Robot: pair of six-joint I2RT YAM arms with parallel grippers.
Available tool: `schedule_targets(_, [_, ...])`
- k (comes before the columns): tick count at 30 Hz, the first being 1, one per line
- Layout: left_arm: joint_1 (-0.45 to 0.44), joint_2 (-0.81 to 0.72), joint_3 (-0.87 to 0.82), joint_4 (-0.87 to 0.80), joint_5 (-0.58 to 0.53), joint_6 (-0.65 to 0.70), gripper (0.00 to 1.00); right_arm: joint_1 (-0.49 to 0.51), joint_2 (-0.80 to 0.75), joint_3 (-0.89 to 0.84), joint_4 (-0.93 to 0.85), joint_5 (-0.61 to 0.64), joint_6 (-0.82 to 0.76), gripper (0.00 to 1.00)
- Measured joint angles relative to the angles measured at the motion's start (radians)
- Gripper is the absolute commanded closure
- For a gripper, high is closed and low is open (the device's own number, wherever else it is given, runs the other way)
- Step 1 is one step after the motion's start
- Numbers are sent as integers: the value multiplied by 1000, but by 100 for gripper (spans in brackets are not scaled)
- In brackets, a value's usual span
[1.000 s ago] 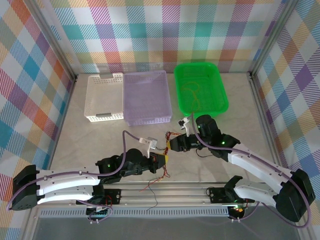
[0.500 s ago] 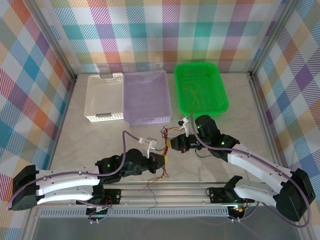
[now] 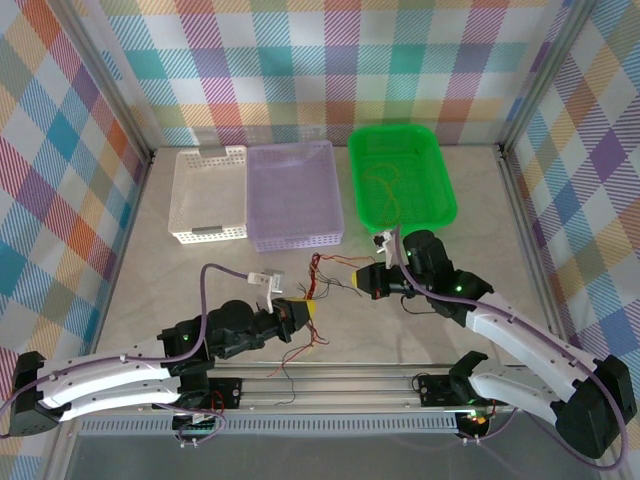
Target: Untangle the cables
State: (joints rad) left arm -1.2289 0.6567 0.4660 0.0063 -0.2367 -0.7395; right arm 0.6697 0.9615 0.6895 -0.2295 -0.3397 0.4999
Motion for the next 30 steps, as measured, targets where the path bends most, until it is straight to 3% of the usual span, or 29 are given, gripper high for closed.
schedule_targets(3, [0,-26,-21,-6,-9,-1,100,-9,-27,-21,16,-22,5,98])
schedule_targets(6, [0,-12,-29,-6,-8,-1,100,-10,-23,-43,91,-115,32,70])
schedule_targets(9, [0,33,-30,2,6,-1,100,-1,13,-55,190,-200,71,60])
schedule_targets(16, [0,149,-8,17,38,2,100,68,91,-50,306,-264,111,57])
schedule_targets(30, [0,176,10,48,49,8,100,98,163,-15,238,-198,59,57])
